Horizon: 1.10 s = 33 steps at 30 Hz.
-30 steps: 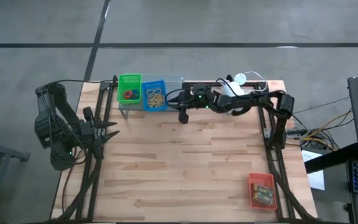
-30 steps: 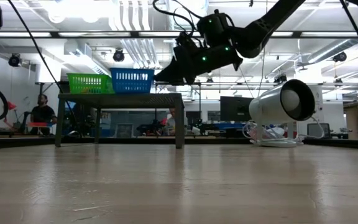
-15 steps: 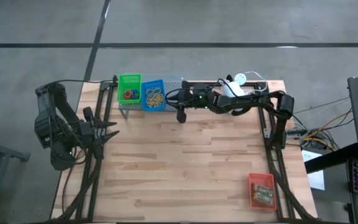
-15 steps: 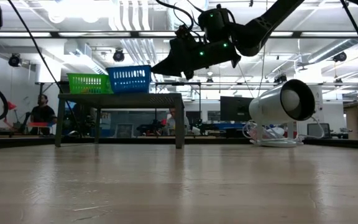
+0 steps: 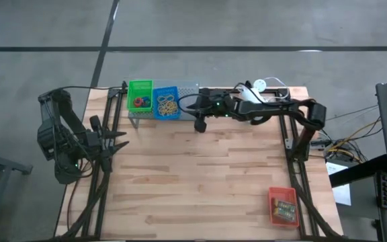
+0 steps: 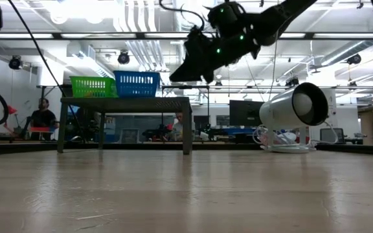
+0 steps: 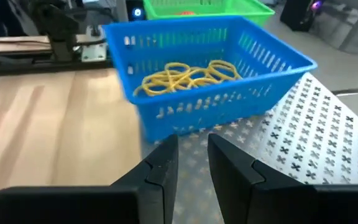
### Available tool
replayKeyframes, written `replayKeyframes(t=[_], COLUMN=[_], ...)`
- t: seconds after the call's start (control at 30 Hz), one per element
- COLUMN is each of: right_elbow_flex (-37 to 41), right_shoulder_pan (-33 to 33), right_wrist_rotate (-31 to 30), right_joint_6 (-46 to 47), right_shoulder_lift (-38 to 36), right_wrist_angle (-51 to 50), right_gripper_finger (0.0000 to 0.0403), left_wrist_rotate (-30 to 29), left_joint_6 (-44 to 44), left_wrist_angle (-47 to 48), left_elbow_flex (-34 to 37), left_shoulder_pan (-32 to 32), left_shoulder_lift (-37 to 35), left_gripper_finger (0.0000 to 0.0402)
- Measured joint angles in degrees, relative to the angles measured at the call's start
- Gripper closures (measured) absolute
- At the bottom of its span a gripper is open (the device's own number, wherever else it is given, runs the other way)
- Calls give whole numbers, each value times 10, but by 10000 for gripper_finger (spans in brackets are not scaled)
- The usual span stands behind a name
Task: Pick & Place Office Desk Supplies
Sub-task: Put the blue bin on the shelf
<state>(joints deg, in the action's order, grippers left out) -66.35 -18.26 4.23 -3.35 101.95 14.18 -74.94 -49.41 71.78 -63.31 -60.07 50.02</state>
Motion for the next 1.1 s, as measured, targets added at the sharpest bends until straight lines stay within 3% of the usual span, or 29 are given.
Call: replayKeyframes(t=[0.17,0.37,0.43,0.63,0.8,1.1], right_elbow_flex=[11,65,75,55,14,-54], right_shoulder_pan=[39,121,136,132,133,132], right_wrist_rotate=[-37,-245,-281,-284,-319,-317], right_joint_6=[2,0,-6,56,20,14], right_shoulder_lift=[-23,4,13,46,87,148], right_wrist_angle=[-2,127,181,190,190,190], right_gripper_finger=[316,316,316,308,297,276], left_wrist_rotate=[0,0,0,0,0,0], left_joint_6=[0,0,0,0,0,0], left_wrist_angle=[0,0,0,0,0,0], left_elbow_flex=[0,0,0,0,0,0], left_shoulder_pan=[0,0,0,0,0,0], left_shoulder_lift=[0,0,0,0,0,0], left_gripper_finger=[249,249,249,249,249,249])
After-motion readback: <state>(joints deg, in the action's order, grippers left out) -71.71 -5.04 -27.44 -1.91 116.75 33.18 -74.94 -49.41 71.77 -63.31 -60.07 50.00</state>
